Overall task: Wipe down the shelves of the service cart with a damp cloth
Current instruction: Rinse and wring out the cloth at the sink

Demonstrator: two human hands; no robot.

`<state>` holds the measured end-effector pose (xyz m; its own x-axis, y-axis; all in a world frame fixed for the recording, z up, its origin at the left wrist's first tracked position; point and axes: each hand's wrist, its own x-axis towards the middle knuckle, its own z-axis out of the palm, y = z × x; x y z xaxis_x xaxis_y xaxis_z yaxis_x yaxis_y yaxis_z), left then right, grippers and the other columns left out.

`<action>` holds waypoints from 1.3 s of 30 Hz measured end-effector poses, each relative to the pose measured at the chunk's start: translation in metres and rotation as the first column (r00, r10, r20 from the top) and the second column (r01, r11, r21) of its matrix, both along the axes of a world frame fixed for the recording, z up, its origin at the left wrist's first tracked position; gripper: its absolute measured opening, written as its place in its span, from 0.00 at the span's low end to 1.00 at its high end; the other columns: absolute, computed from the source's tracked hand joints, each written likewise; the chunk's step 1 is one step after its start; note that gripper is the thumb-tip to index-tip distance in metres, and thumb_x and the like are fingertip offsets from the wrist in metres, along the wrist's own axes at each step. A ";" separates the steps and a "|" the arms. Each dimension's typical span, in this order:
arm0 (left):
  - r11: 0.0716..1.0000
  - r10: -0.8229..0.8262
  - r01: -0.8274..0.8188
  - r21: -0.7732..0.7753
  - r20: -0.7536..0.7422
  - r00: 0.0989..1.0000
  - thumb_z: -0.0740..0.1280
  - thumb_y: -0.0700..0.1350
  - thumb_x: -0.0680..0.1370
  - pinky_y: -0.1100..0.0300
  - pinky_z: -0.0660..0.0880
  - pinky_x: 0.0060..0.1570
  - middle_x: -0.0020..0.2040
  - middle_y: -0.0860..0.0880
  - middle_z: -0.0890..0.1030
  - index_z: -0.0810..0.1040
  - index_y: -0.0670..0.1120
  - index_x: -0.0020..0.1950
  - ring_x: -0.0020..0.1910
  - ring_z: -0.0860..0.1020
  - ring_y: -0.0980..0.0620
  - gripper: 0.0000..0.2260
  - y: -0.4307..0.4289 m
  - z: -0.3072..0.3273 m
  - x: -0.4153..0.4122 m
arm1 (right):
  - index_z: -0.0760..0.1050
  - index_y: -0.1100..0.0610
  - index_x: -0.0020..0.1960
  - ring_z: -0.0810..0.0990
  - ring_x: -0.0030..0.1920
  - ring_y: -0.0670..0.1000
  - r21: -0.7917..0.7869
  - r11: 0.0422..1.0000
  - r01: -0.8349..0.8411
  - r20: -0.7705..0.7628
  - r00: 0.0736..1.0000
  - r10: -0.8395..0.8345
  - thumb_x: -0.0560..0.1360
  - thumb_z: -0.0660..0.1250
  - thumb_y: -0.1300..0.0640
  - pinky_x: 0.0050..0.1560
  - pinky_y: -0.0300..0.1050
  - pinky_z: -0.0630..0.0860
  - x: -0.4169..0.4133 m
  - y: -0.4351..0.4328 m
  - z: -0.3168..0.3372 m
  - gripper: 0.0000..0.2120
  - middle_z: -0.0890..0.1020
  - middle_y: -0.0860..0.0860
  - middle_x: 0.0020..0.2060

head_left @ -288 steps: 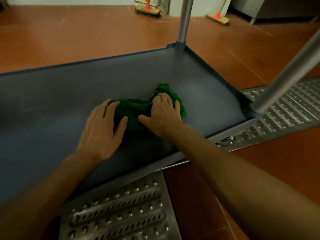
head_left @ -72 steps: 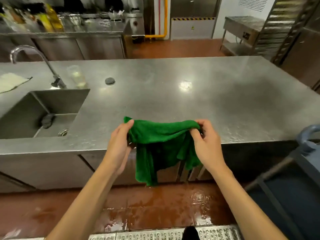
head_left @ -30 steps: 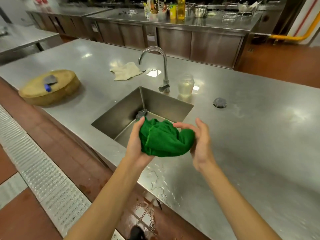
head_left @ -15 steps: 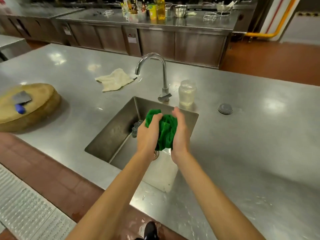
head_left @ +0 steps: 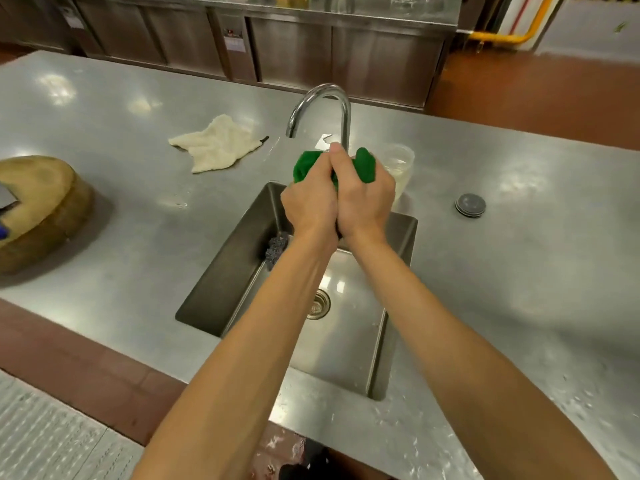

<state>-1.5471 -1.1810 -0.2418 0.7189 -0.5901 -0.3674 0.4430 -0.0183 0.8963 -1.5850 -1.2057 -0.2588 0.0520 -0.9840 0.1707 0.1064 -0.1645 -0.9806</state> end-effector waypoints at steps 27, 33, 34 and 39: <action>0.986 -0.167 0.167 -0.015 -0.119 0.979 0.69 0.50 0.75 0.54 0.82 0.41 0.45 0.45 0.84 0.81 0.43 0.50 0.44 0.84 0.47 0.11 0.005 -0.035 0.051 | 0.75 0.57 0.36 0.80 0.42 0.56 0.107 0.981 -0.164 -0.120 0.977 0.176 0.74 0.66 0.48 0.46 0.52 0.79 0.014 -0.015 -0.021 0.13 0.78 0.58 0.37; 0.975 -0.220 0.223 0.003 -0.129 0.967 0.64 0.66 0.70 0.43 0.80 0.54 0.55 0.45 0.84 0.80 0.49 0.61 0.53 0.83 0.44 0.28 0.012 -0.048 0.064 | 0.80 0.52 0.57 0.79 0.54 0.43 0.098 0.983 -0.157 -0.336 0.924 0.182 0.81 0.51 0.36 0.54 0.39 0.75 -0.011 -0.014 -0.030 0.26 0.81 0.47 0.53; 0.974 -0.221 0.225 0.015 -0.135 0.966 0.64 0.66 0.69 0.42 0.80 0.55 0.55 0.45 0.85 0.82 0.49 0.59 0.53 0.84 0.44 0.28 0.013 -0.051 0.067 | 0.79 0.54 0.58 0.78 0.52 0.42 0.093 0.986 -0.138 -0.375 0.913 0.163 0.81 0.50 0.36 0.52 0.36 0.73 -0.016 -0.013 -0.029 0.28 0.80 0.48 0.53; 0.971 -0.204 0.219 0.094 -0.145 0.968 0.60 0.61 0.76 0.41 0.77 0.59 0.52 0.44 0.84 0.81 0.50 0.56 0.53 0.82 0.43 0.20 0.025 -0.054 0.069 | 0.74 0.56 0.40 0.75 0.35 0.44 0.143 0.988 -0.052 -0.573 0.810 0.126 0.81 0.50 0.35 0.34 0.38 0.68 -0.047 -0.014 -0.010 0.28 0.77 0.52 0.35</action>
<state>-1.4785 -1.1558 -0.2957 0.5220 -0.6748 -0.5217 0.5344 -0.2180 0.8167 -1.6320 -1.2194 -0.2687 0.1929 -0.9807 -0.0331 -0.4787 -0.0646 -0.8756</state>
